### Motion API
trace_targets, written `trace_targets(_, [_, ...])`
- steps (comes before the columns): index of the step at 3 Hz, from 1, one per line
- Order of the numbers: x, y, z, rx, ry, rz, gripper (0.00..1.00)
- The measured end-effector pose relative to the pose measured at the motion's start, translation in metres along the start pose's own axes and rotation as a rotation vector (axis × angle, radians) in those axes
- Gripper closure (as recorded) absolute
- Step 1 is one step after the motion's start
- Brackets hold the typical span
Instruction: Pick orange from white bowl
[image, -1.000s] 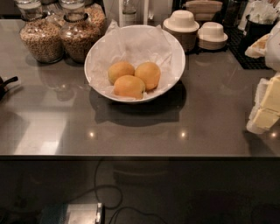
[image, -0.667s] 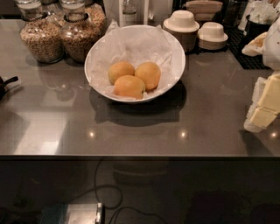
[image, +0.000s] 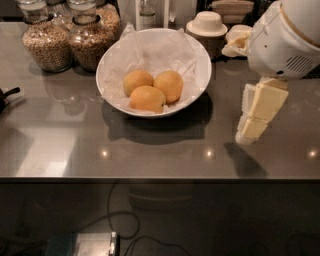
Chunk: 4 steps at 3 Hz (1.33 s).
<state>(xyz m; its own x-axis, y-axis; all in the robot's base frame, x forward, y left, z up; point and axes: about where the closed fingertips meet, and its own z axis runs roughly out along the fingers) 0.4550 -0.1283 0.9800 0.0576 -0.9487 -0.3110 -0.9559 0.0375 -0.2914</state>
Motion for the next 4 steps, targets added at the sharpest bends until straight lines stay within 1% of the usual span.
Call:
trace_targets(1, [-0.033,-0.022,0.024,-0.015,-0.070,-0.058,0.00])
trace_targets(2, [-0.061,-0.074,0.063,-0.039,-0.124,-0.037,0.00])
trace_targets(3, [-0.061,-0.074,0.063,-0.039,-0.123,-0.038,0.00])
trace_targets(4, [-0.078,-0.092,0.074,-0.067,-0.111,-0.126,0.00])
